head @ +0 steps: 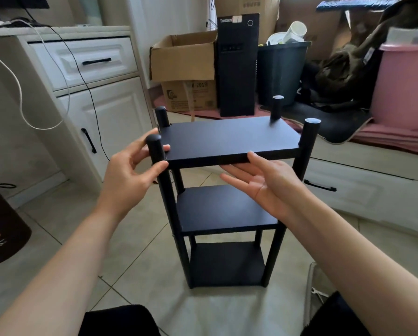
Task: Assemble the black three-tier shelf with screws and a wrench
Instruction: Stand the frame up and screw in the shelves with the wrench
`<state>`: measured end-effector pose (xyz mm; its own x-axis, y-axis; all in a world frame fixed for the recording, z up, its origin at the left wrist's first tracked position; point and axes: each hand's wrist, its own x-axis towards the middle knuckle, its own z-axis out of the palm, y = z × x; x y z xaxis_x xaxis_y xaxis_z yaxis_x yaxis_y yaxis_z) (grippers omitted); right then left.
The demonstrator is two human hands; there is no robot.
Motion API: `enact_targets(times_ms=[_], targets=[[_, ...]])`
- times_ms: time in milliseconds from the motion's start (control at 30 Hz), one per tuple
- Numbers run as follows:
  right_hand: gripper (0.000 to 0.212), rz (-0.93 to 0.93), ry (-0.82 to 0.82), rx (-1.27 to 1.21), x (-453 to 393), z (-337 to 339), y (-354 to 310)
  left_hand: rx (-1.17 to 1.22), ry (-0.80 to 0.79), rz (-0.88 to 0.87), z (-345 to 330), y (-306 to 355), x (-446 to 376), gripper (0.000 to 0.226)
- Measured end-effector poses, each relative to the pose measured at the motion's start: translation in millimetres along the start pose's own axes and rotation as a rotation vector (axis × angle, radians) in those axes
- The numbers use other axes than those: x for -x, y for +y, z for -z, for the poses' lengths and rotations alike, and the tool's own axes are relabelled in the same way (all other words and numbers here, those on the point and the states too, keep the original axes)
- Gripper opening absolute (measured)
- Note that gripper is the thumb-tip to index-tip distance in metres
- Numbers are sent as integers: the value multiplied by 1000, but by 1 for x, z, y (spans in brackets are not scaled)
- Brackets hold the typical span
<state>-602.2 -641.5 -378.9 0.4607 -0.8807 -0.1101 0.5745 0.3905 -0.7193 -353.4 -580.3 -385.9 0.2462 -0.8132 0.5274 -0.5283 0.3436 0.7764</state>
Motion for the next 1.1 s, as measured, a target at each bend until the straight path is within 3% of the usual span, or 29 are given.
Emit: enact_targets(times_ms=[100,233,400,667,767,867,1100], targets=[[30,-42,-13,92,5,0,3,25,95,76,0,0,-2,61],[29,-30,54,438,9,15,-5,-83,195,114,-10,11,0,77],[24,-91,-3,658,23,43,-32,-568,286,-293,-37,33,5,77],[24,384,445,1070,24,101,-53,-728,-118,-456,-100,42,5,55],[7,310,390,1086,16,110,-49,-795,-139,-484,-116,43,1,54],[29,141,212,1020,15,113,-46,-781,-124,-495,-136,49,-4,51],[16,192,183,1037,30,105,-39,-807,-103,-547,-173,63,-4,53]])
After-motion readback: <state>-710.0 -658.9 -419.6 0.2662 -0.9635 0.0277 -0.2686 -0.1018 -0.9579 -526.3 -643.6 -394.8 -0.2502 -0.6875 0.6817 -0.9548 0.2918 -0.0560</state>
